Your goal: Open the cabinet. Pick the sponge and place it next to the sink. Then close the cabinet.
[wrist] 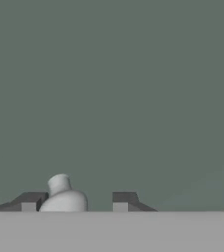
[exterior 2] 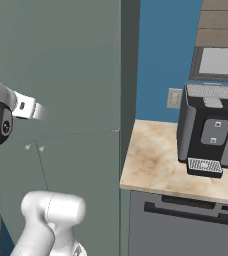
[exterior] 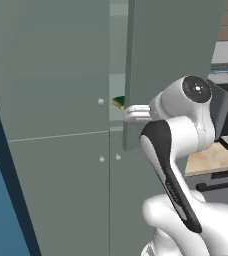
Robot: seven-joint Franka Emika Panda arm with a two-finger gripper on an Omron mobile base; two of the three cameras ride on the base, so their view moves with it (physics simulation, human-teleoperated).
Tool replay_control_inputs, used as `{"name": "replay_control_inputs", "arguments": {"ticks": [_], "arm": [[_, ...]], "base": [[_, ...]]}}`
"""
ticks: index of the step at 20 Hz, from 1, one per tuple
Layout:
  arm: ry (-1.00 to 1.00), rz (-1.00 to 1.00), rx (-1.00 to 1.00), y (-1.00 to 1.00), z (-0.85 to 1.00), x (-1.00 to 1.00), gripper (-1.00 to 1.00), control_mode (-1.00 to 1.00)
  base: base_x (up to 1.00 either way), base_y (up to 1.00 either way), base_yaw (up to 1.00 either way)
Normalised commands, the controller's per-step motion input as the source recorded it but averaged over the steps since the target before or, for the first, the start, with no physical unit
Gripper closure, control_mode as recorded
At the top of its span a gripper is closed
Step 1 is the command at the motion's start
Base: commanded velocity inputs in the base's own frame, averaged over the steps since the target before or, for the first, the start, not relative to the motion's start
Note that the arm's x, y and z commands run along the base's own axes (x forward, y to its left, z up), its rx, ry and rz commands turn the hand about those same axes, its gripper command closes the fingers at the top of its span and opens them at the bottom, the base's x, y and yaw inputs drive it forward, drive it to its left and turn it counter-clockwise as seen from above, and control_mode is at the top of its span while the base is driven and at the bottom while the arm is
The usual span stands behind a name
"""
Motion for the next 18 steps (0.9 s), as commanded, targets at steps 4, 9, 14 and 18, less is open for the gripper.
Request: {"name": "replay_control_inputs", "arguments": {"ticks": [4, 9, 14, 18], "arm": [[-0.05, 0.00, 0.06, -0.83, 0.11, -0.52, 1.00, -1.00], [-0.07, 0.00, 0.07, -0.85, 0.09, -0.53, 1.00, -1.00], [-0.07, 0.00, 0.07, -0.80, 0.08, -0.50, 1.00, -1.00], [-0.05, 0.00, 0.05, -0.72, 0.09, -0.44, 1.00, -1.00]], "base": [[0.00, 0.00, 0.00], [0.00, 0.00, 0.00], [0.00, 0.00, 0.00], [0.00, 0.00, 0.00]]}}
